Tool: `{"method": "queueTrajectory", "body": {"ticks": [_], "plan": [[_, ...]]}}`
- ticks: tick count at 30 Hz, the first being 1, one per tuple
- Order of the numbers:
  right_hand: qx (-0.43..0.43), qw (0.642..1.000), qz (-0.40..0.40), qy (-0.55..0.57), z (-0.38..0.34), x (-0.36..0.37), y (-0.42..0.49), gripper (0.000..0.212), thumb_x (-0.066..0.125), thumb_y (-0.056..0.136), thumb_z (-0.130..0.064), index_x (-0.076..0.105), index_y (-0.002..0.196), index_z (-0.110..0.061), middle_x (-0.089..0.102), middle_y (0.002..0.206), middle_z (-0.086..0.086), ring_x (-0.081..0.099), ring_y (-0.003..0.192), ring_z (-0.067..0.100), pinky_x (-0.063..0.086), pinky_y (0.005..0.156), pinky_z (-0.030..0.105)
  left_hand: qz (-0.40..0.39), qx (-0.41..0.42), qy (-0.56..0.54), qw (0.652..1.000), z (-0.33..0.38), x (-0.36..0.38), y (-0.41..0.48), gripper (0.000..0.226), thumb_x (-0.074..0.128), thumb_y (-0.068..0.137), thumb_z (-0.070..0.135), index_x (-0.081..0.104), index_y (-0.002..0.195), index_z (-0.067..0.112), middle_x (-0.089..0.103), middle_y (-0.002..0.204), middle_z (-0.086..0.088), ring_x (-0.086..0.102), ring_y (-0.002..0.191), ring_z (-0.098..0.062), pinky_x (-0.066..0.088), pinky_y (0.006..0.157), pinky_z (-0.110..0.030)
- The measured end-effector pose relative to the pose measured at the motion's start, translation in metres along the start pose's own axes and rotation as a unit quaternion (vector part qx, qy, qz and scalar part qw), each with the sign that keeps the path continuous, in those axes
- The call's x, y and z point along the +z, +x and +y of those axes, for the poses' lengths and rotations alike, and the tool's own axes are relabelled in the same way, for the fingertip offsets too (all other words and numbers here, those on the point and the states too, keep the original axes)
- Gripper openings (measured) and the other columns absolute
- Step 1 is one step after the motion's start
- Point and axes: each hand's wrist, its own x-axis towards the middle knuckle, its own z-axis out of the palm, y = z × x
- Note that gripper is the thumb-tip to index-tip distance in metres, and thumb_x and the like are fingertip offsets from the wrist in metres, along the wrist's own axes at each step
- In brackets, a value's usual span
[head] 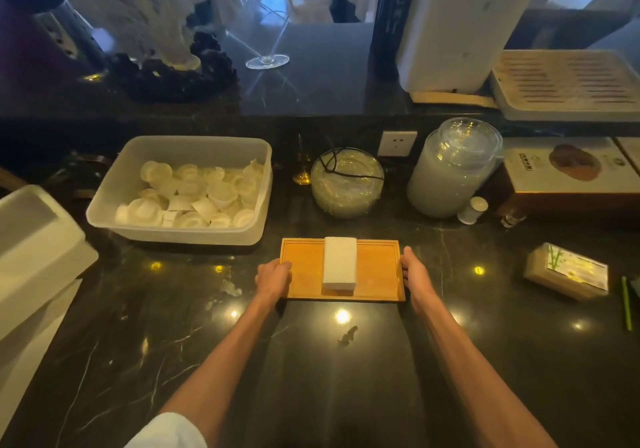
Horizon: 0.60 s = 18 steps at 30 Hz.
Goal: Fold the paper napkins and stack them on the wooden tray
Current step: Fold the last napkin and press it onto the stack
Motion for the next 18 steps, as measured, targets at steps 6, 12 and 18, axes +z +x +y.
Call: {"method": "queueTrajectory", "body": {"ticks": [6, 12, 18], "plan": [[-0.054, 0.992, 0.027, -0.109, 0.000, 0.000, 0.003, 0.050, 0.034, 0.108, -0.043, 0.058, 0.135, -0.008, 0.058, 0.140, 0.017, 0.050, 0.134, 0.036, 0.035, 0.116, 0.051, 0.009, 0.077, 0.057, 0.995, -0.003, 0.007, -0.007, 0.036, 0.043, 0.105, 0.024, 0.052, 0.137, 0.012, 0.039, 0.150, -0.018, 0.036, 0.140, -0.039, 0.031, 0.119, -0.053], [-0.244, 0.825, 0.030, -0.509, 0.078, -0.001, -0.056, 0.066, 0.028, 0.104, -0.054, 0.013, 0.161, -0.024, 0.004, 0.168, -0.007, -0.005, 0.156, 0.025, -0.002, 0.121, 0.046, 0.033, 0.258, 0.309, 0.915, -0.077, 0.033, -0.066, 0.067, 0.043, 0.105, 0.032, 0.011, 0.162, 0.021, -0.008, 0.170, -0.008, -0.007, 0.157, -0.034, 0.003, 0.126, -0.055], [-0.179, 0.797, 0.003, -0.576, 0.099, -0.004, -0.057, 0.075, 0.023, 0.101, -0.060, -0.009, 0.160, -0.027, -0.018, 0.166, -0.005, -0.017, 0.154, 0.034, -0.003, 0.123, 0.062, -0.041, 0.190, 0.351, 0.916, -0.081, 0.037, -0.063, 0.068, 0.032, 0.107, 0.038, -0.007, 0.161, 0.025, -0.021, 0.169, 0.000, -0.019, 0.155, -0.032, -0.001, 0.122, -0.068]]}}
